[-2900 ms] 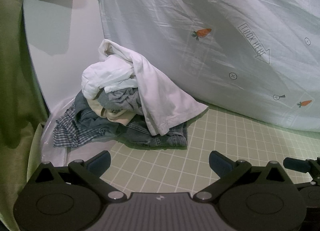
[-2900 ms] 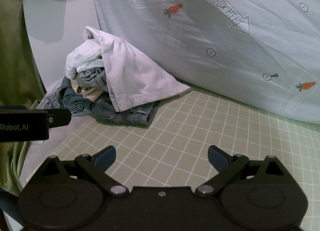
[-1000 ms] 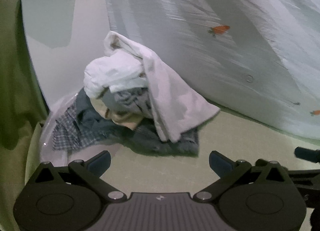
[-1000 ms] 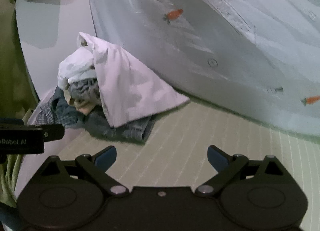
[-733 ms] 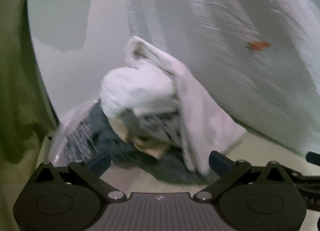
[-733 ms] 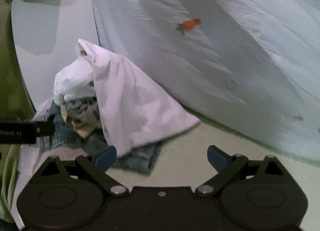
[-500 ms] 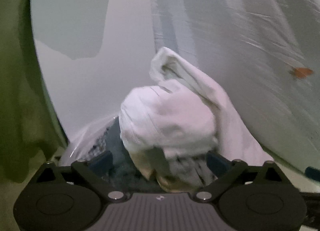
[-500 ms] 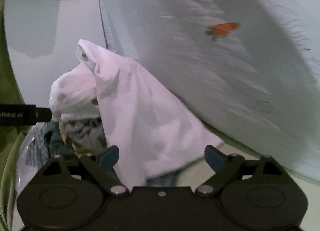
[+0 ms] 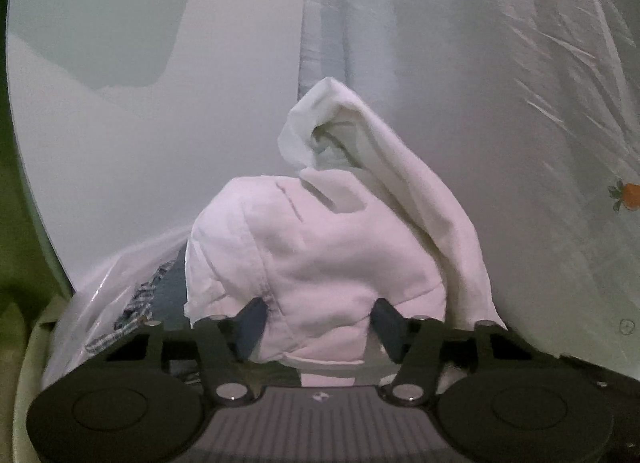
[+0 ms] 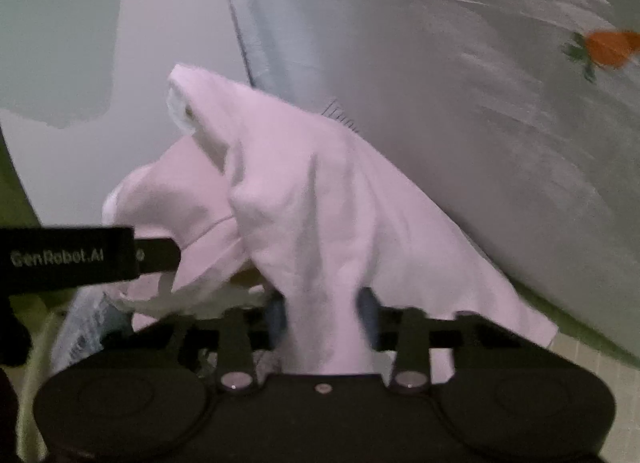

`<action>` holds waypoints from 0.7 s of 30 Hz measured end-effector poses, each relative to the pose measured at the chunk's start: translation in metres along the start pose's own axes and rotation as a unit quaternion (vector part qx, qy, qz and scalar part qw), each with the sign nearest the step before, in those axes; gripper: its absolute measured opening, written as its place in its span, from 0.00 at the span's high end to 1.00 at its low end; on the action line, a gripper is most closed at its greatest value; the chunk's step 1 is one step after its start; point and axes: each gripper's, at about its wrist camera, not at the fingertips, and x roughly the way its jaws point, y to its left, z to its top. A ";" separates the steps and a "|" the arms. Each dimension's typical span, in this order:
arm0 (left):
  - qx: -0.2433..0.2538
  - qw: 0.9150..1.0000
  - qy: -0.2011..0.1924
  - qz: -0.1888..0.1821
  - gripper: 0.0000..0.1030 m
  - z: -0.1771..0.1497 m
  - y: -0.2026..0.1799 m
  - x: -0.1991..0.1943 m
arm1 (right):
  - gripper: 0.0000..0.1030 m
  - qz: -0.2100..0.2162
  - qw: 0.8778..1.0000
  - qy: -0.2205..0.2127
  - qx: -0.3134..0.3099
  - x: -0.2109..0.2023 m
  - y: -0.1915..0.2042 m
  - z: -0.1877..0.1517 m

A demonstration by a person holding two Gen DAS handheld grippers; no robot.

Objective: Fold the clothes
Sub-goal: 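Grasp the white shirt on the pile with both grippers and lift it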

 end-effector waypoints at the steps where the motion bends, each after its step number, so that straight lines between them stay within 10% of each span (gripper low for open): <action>1: 0.006 1.000 -0.003 0.003 0.48 -0.001 -0.002 -0.003 | 0.90 0.002 1.000 -0.006 0.002 -0.005 -0.003 -0.002; 10: 0.004 1.000 -0.002 -0.002 0.67 -0.016 -0.011 -0.037 | 1.00 -0.073 0.991 -0.113 0.015 -0.119 -0.063 -0.028; 21: 0.015 0.999 0.018 -0.038 0.56 -0.085 -0.056 -0.104 | 1.00 -0.285 0.952 -0.110 0.029 -0.280 -0.175 -0.141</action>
